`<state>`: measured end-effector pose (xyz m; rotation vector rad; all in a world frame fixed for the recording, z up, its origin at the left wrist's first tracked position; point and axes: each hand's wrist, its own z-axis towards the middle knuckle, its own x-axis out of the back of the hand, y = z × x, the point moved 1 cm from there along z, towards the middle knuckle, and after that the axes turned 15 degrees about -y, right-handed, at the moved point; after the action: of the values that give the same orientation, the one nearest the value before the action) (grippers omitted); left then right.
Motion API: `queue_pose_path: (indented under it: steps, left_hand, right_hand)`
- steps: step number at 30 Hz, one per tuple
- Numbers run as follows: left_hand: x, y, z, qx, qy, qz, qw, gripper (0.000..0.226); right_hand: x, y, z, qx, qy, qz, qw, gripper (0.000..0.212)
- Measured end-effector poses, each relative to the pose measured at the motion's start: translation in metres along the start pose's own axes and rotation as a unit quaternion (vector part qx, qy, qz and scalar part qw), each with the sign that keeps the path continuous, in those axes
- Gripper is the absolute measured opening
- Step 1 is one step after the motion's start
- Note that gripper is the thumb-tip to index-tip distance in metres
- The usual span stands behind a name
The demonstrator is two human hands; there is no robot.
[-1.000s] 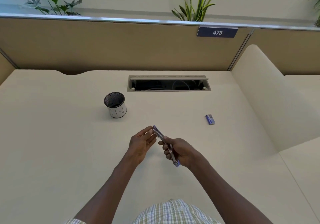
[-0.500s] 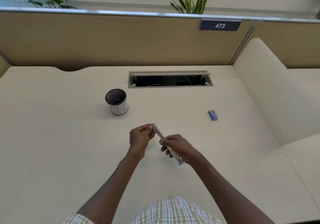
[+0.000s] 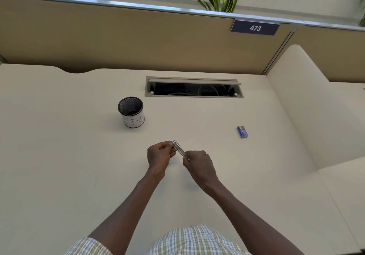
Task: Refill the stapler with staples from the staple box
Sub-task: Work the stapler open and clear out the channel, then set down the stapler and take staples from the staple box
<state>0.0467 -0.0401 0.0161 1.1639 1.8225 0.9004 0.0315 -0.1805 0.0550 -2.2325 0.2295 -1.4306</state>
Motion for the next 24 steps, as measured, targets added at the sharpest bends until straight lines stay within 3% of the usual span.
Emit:
queue_pose_path:
  steps: [4, 8, 11, 16, 19, 24]
  left_hand:
    - [0.01, -0.004, 0.005, -0.012, 0.057, 0.1, 0.993, 0.017]
    - [0.04, -0.007, 0.007, -0.078, 0.121, 0.263, 0.954, 0.024]
    - [0.06, -0.009, 0.016, -0.13, 0.128, 0.38, 0.907, 0.037]
    - [0.096, -0.024, 0.022, -0.098, 0.138, 0.558, 0.812, 0.055]
    - [0.106, -0.03, 0.025, -0.094, 0.143, 0.601, 0.781, 0.061]
    - [0.104, -0.034, 0.027, -0.089, 0.146, 0.614, 0.771, 0.062]
  right_hand:
    - [0.006, 0.015, 0.008, -0.021, 0.019, 0.048, 0.998, 0.032]
    - [0.016, 0.033, 0.022, -0.038, 0.028, 0.063, 0.997, 0.035]
    - [0.023, 0.042, 0.037, -0.058, 0.026, 0.045, 0.997, 0.034]
    - [0.026, 0.048, 0.056, -0.081, 0.008, 0.02, 0.996, 0.03]
    - [0.024, 0.046, 0.067, -0.081, -0.009, 0.0, 0.997, 0.027]
    - [0.019, 0.045, 0.079, -0.095, -0.002, -0.008, 0.995, 0.03]
